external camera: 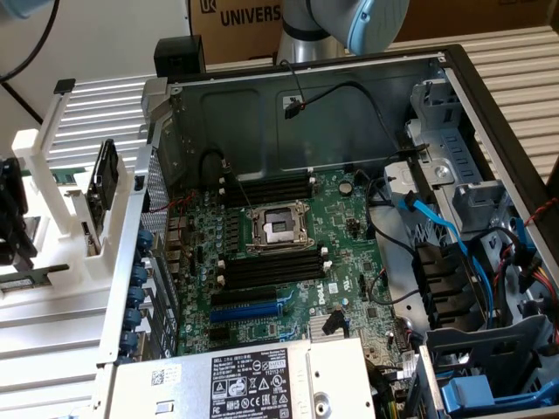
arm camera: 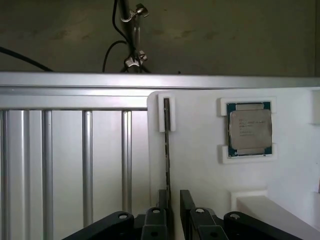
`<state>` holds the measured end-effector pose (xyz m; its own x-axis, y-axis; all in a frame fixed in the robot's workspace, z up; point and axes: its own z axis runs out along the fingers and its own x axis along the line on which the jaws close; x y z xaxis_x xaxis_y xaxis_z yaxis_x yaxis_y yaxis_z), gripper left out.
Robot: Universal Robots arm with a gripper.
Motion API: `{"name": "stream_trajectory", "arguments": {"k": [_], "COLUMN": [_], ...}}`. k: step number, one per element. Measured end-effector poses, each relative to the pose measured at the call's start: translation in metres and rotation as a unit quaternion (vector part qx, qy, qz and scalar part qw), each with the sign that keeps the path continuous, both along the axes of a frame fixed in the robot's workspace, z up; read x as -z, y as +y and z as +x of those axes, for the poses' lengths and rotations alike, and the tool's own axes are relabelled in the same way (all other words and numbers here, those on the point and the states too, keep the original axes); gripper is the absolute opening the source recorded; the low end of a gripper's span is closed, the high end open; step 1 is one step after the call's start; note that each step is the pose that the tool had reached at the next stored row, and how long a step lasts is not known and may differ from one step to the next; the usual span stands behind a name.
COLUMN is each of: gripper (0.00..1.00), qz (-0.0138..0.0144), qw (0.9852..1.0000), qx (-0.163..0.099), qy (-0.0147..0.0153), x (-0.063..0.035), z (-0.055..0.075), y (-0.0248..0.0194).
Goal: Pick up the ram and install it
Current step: 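Pick up the ram and move it above insertion slot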
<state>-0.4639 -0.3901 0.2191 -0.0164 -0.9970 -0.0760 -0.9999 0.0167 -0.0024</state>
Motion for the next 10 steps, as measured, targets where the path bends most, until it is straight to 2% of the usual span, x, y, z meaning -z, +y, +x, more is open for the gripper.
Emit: {"name": "stream_trajectory", "arguments": {"k": [10], "gripper": [0.25], "qz": [-0.0017], "qw": [1.0], "qx": [0.0], "qy": [-0.0006], "x": [0.0075], "z": [0.0], "y": [-0.0011]}}
